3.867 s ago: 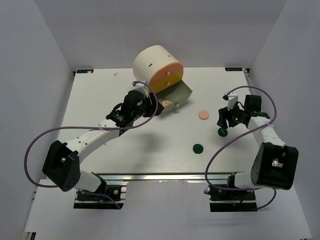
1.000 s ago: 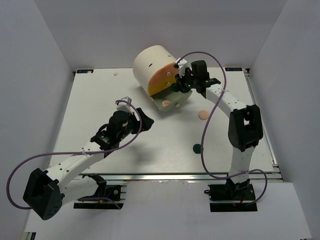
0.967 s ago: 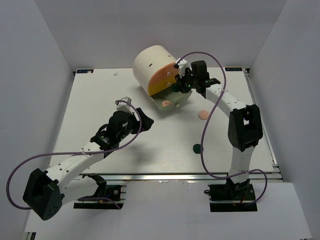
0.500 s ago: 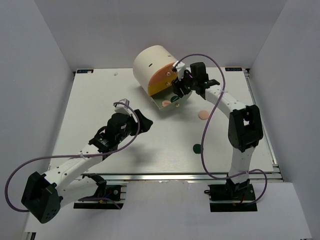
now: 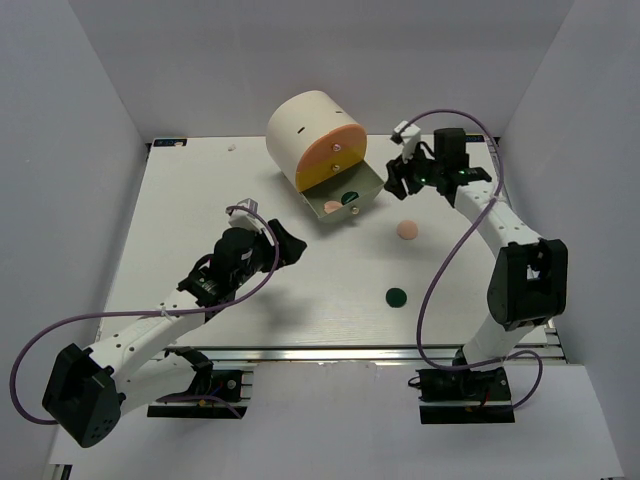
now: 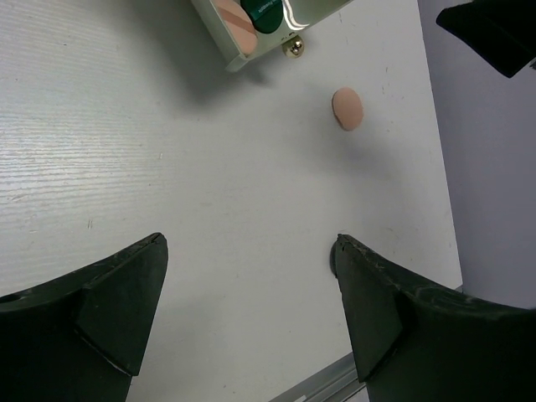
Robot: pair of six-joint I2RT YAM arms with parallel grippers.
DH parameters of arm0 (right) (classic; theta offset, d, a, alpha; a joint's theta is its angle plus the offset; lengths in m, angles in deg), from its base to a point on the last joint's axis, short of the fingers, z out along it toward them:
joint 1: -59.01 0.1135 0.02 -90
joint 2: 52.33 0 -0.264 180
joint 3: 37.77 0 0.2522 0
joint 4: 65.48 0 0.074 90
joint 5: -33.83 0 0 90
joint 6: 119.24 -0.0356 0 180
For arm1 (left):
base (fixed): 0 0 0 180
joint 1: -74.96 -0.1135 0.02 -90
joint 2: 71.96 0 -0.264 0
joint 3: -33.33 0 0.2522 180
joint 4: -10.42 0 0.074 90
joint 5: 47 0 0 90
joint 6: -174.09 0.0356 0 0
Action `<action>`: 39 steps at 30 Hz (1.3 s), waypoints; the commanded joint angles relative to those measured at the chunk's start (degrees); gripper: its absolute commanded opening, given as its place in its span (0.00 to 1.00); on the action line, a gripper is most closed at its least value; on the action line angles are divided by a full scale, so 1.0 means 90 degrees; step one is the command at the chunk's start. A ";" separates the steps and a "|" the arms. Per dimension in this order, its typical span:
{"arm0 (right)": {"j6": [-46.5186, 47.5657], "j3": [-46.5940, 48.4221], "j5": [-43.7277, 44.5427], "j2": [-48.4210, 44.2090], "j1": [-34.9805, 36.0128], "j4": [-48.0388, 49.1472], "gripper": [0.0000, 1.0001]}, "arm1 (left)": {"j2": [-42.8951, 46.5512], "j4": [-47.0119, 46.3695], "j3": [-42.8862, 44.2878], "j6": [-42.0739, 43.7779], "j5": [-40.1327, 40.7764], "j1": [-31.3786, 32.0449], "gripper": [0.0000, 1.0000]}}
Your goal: Organize the makeup
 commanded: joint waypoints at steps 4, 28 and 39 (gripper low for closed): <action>-0.0044 -0.0399 -0.0170 0.0101 -0.0620 -0.0609 0.62 | -0.0064 -0.0176 0.0007 -0.0012 -0.0113 -0.0007 0.91; 0.0455 -0.0350 0.0865 0.1322 -0.0660 -0.0737 0.61 | -0.0162 -0.0108 0.0046 -0.0012 -0.0133 -0.0017 0.91; 0.0806 -0.0262 0.1080 0.1782 -0.0669 -0.0805 0.57 | -0.0201 -0.0068 0.0056 -0.0032 -0.0113 -0.0017 0.92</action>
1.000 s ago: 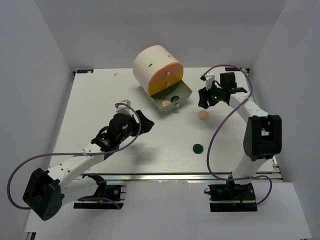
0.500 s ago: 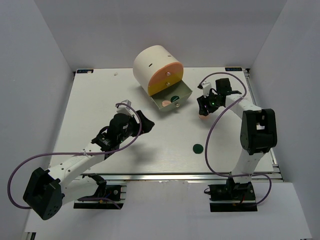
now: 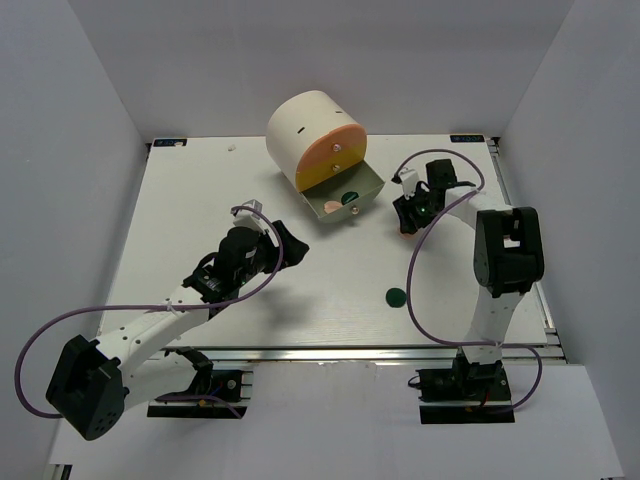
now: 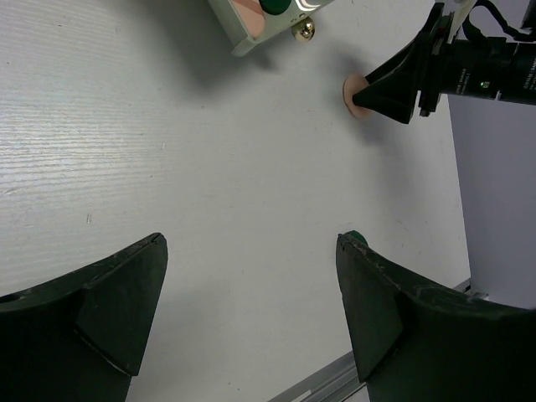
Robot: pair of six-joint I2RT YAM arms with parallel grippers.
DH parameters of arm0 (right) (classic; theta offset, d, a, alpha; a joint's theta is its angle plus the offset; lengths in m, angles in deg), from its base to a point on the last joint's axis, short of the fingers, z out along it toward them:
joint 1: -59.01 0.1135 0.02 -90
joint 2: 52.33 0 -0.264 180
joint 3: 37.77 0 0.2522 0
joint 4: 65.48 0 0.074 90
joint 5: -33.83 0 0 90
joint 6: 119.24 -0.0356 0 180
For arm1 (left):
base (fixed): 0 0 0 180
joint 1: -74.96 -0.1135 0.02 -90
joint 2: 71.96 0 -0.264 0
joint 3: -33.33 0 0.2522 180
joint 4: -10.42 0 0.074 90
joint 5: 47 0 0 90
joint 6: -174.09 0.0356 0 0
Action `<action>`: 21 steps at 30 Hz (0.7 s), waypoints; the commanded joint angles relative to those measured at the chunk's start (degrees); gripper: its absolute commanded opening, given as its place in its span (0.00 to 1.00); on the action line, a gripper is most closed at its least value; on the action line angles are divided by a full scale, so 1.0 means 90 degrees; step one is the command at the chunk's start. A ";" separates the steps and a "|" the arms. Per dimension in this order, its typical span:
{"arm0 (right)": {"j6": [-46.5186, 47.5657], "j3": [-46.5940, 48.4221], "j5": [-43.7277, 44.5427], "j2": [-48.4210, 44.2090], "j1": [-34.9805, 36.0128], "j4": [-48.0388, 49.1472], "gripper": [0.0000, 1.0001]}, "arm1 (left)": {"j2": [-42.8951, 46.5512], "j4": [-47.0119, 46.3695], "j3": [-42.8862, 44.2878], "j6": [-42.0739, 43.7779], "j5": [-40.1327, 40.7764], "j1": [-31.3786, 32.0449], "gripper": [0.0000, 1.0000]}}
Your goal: Organize the makeup
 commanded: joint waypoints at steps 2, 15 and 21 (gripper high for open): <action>0.0311 0.0224 0.0116 0.0137 -0.0026 -0.0028 0.52 | 0.0088 0.0012 0.0066 -0.0030 0.0018 -0.0017 0.91; 0.0624 0.0340 -0.0673 -0.0115 -0.0163 -0.0711 0.00 | -0.0098 -0.0066 0.0144 0.0039 -0.0070 -0.0007 0.92; 0.0557 0.0887 -0.2079 -0.1022 -0.0153 -0.0557 0.00 | -0.0127 -0.0289 0.0095 0.0039 -0.0167 -0.0017 0.92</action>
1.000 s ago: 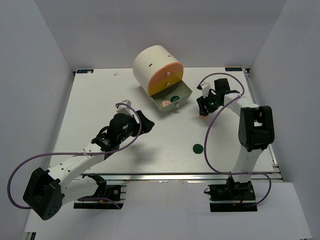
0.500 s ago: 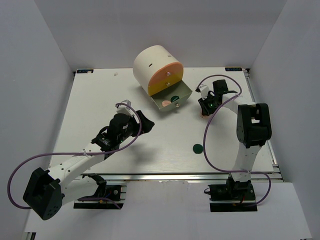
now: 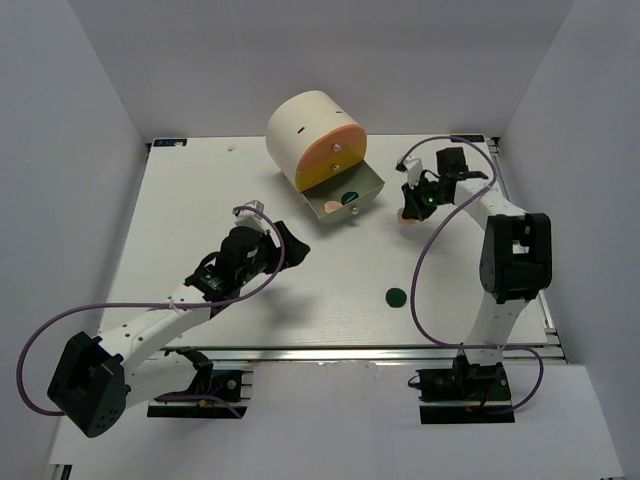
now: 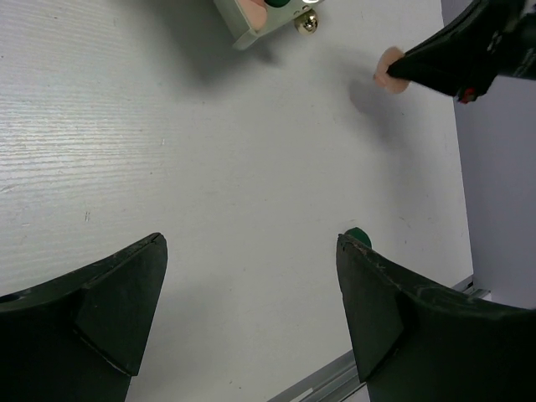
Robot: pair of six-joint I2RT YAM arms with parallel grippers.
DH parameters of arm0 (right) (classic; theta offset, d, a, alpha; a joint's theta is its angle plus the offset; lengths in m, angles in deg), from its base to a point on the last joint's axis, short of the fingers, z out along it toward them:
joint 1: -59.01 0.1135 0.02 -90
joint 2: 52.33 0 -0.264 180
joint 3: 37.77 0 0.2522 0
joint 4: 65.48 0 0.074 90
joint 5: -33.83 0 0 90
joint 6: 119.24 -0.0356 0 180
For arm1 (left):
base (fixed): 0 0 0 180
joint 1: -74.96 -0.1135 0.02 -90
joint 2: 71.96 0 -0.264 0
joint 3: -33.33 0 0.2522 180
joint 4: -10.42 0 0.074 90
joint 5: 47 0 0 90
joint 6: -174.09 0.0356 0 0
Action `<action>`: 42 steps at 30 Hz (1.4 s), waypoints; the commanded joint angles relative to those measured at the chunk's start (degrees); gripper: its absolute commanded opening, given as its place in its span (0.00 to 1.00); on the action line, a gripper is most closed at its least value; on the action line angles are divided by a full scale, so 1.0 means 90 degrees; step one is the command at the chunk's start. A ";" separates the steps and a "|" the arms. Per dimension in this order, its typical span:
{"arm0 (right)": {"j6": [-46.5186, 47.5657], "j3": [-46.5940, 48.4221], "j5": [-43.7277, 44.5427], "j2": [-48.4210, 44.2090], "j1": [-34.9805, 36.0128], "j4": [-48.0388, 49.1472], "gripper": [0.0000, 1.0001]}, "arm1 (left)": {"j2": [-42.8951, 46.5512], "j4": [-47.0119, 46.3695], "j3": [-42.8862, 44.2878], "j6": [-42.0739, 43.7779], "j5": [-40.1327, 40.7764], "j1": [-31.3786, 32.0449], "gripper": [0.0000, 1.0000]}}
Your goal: Organize the makeup
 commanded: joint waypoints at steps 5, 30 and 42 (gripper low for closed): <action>-0.0763 0.0823 -0.1588 -0.1081 0.0345 0.0998 0.00 | -0.0069 -0.0308 0.0153 0.0083 -0.0138 -0.0007 0.92; -0.1087 0.1577 0.0160 -0.0640 0.1431 0.1782 0.72 | -0.0829 -0.0475 0.0875 0.0286 -0.0929 0.0255 0.83; -0.2132 -0.0980 -0.1159 -0.3258 -0.1077 0.1539 0.00 | -0.5497 0.1583 0.5275 0.2035 -0.1759 0.2014 0.67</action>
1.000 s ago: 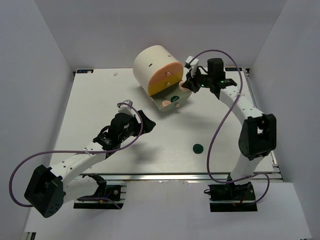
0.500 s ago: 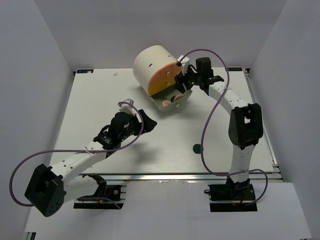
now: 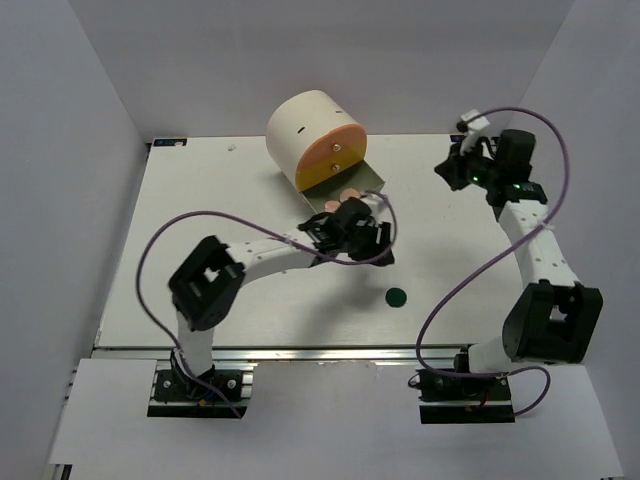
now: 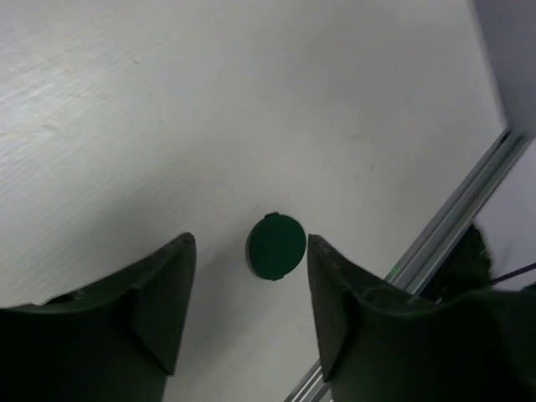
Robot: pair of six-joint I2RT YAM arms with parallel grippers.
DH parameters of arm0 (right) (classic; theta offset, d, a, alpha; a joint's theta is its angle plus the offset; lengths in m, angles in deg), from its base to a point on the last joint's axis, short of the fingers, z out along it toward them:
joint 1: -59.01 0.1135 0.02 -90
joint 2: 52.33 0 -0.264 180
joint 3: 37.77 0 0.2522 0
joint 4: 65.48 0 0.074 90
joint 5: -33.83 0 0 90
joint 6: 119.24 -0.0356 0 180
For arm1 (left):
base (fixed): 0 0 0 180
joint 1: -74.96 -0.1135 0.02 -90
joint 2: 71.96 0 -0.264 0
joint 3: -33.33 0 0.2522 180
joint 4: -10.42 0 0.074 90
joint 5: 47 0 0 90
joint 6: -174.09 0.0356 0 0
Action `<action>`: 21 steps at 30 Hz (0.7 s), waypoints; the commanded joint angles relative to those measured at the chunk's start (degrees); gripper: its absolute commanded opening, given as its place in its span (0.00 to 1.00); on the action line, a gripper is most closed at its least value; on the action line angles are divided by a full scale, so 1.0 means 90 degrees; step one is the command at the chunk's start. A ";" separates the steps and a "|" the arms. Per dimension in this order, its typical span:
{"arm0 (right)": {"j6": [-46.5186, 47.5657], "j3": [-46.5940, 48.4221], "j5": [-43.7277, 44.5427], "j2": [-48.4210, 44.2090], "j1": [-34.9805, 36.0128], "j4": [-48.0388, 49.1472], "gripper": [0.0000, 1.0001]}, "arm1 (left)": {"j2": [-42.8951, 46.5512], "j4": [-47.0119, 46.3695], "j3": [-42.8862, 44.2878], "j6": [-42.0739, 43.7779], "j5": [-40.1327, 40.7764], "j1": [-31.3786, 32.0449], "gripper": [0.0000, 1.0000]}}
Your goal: Organize the makeup
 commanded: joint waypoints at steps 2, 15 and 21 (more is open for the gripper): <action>0.0030 -0.0665 -0.0401 -0.0767 -0.0479 -0.0444 0.00 | -0.0916 0.1358 0.1325 0.0827 -0.0220 0.0616 0.74; -0.0291 -0.1554 -0.0616 -0.1482 -0.0753 -0.0484 0.00 | -0.2002 0.2610 0.2548 0.1423 0.0924 0.1261 0.78; -0.0360 -0.1535 -0.0694 -0.1443 -0.0753 -0.0445 0.00 | -0.2197 0.2639 0.2431 0.1335 0.1304 0.1457 0.67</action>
